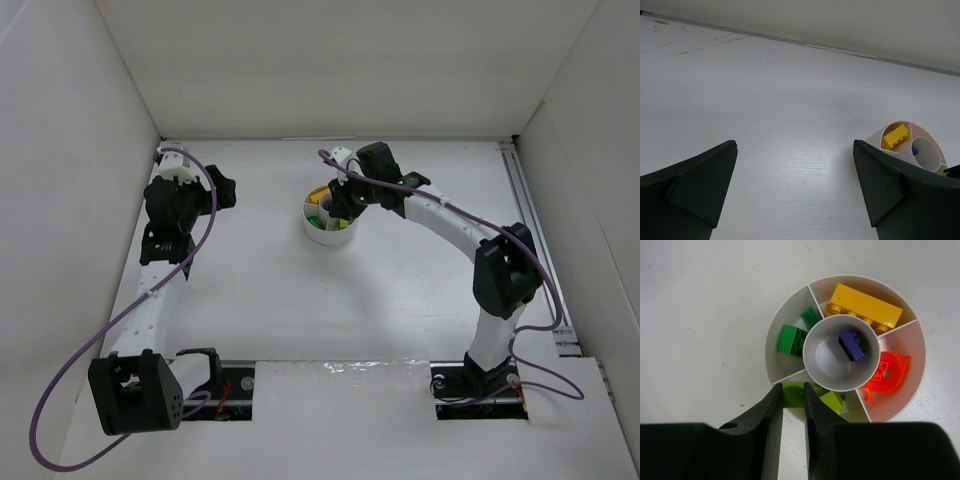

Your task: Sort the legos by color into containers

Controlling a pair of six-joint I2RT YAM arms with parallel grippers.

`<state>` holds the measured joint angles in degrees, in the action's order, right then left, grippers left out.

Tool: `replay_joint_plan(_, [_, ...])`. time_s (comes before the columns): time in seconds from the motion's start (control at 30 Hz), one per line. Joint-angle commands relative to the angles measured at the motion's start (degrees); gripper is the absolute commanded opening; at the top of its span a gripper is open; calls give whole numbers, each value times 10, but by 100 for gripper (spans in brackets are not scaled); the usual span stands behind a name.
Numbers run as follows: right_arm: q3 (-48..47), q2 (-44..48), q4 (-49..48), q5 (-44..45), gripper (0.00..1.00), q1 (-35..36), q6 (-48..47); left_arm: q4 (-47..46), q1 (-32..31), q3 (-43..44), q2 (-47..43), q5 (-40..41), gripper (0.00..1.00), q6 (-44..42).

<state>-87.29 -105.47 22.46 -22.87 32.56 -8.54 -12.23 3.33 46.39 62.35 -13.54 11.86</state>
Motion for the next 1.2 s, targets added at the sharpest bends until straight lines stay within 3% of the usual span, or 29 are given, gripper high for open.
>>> replay_joint_plan(0.0, [-10, 2, -23, 1, 12, -2, 9, -24, 0, 12, -6, -4, 100, -2])
replay_joint_plan(0.53, [19, 1, -23, 25, 13, 3, 4, -24, 0, 12, -6, -10, 100, -2])
replay_joint_plan(0.67, [14, -4, -23, 32, 32, 8, 4, -24, 0, 12, -6, -10, 100, -2])
replay_joint_plan(0.8, [14, -4, -23, 37, 41, 8, 4, -24, 0, 12, -6, -10, 100, -2])
replay_joint_plan(1.1, [16, 14, -18, 37, 44, 24, 9, -24, 0, 7, -12, -10, 100, -2])
replay_joint_plan(1.17, [22, 19, -26, 37, 37, 24, 9, -24, 0, 7, -12, -10, 100, -2])
